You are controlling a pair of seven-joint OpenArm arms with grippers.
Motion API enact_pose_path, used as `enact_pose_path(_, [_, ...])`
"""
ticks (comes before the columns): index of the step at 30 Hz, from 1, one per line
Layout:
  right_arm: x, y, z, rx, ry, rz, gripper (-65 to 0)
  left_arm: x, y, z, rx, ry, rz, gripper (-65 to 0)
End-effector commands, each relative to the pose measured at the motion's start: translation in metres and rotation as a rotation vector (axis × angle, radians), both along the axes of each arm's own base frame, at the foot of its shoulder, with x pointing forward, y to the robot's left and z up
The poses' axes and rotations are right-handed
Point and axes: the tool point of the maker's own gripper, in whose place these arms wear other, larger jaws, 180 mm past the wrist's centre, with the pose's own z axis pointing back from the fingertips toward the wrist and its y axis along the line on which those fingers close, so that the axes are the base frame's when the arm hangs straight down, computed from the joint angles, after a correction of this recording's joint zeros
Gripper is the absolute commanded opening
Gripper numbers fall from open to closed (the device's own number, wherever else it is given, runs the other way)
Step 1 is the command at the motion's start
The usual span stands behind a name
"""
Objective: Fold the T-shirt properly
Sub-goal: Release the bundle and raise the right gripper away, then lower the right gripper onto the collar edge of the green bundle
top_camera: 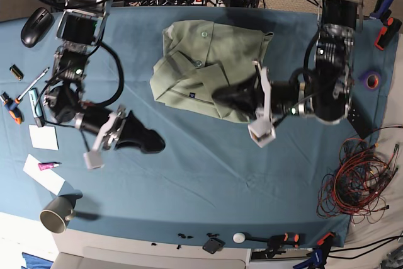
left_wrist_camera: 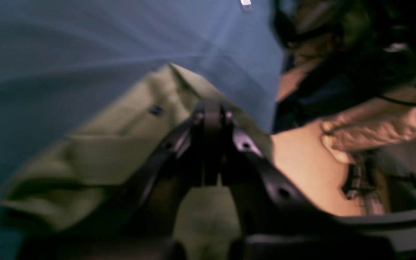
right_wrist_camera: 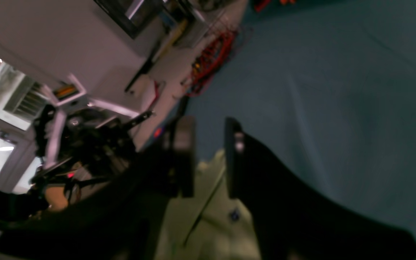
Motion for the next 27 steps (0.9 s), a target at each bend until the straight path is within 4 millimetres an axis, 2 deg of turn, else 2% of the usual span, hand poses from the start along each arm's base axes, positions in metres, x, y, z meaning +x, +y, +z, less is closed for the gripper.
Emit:
enact_pose_path(1, [-0.002, 0.002, 0.014, 0.024, -0.045, 0.000, -54.1, 0.000, -0.001, 0.011, -0.038, -0.019, 0.000, -65.0])
enact_pose_path(4, [-0.025, 0.010, 0.010, 0.005, -0.055, 0.019, -54.7, -0.012, -0.001, -0.001, -0.036, 0.027, 0.002, -65.0])
enact_pose_path(8, [-0.060, 0.017, 0.002, -0.031, -0.046, 0.042, -64.7, -0.021, -0.001, -0.011, -0.039, 0.062, 0.015, -65.0])
enact_pose_path(14, [-0.116, 0.032, -0.025, -0.018, 0.061, 0.062, -65.0, -0.007, 0.003, -0.029, 0.040, 0.009, 0.116, -65.0])
enact_pose_path(19, [-0.163, 0.043, -0.031, -0.023, 0.123, 0.081, -65.0, -0.002, 0.004, -0.034, 0.069, -0.007, 0.139, -65.0])
enact_pose_path(23, [-0.193, 0.034, -0.032, -0.061, 0.163, 0.053, -65.0, -0.003, 0.005, -0.034, 0.073, -0.006, 0.138, -65.0])
enact_pose_path(27, [-0.206, 0.001, -0.042, -0.120, 0.218, -0.052, -65.0, -0.003, 0.004, -0.034, 0.073, -0.006, 0.138, -65.0])
